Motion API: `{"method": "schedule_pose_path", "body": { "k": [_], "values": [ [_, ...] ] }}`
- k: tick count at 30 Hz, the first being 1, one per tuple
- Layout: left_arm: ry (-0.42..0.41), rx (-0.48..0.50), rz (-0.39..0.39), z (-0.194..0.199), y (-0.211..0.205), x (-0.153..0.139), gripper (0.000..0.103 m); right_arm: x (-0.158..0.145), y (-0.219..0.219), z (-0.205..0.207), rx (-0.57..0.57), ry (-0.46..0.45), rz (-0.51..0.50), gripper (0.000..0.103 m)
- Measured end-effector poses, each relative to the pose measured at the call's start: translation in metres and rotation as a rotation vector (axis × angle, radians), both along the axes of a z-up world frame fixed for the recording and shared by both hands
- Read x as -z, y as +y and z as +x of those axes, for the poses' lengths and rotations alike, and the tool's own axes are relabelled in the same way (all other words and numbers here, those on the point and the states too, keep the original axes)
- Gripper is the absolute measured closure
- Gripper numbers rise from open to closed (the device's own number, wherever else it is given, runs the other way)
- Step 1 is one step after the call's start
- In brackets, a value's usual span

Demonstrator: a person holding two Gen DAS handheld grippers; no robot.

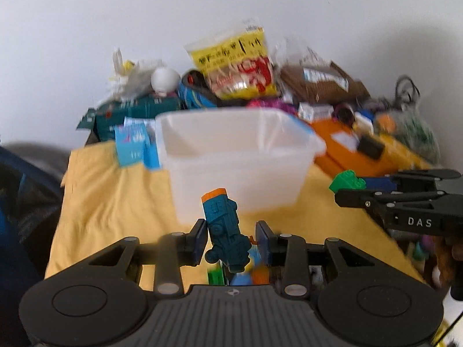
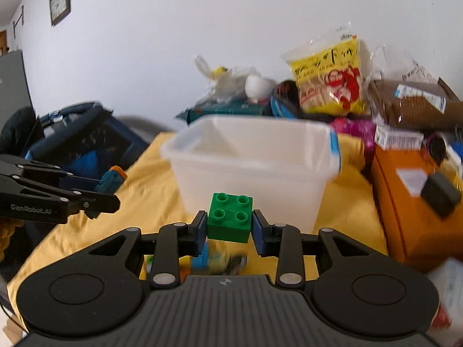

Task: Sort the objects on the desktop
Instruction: 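Carry both items over the white bin and open both grippers to drop them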

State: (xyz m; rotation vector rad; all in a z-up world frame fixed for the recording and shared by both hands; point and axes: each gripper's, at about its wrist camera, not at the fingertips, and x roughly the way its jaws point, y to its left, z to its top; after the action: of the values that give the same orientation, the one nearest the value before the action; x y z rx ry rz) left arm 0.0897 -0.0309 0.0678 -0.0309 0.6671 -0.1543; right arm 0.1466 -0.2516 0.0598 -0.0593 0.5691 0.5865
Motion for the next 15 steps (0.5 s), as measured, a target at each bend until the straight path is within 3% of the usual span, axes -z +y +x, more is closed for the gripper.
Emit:
{"method": "schedule_pose_path", "body": {
  "k": [5, 15],
  "values": [
    [0.004, -0.029, -0.023, 0.051, 0.007, -0.025, 0.063, -0.029, 0.007, 0.046, 0.003, -0.002, -0.002, 0.067],
    [0.137, -0.066, -0.050, 0.142, 0.020, -0.034, 0.063, -0.032, 0.023, 0.129, 0.044, 0.167, -0.050, 0.067]
  ]
}}
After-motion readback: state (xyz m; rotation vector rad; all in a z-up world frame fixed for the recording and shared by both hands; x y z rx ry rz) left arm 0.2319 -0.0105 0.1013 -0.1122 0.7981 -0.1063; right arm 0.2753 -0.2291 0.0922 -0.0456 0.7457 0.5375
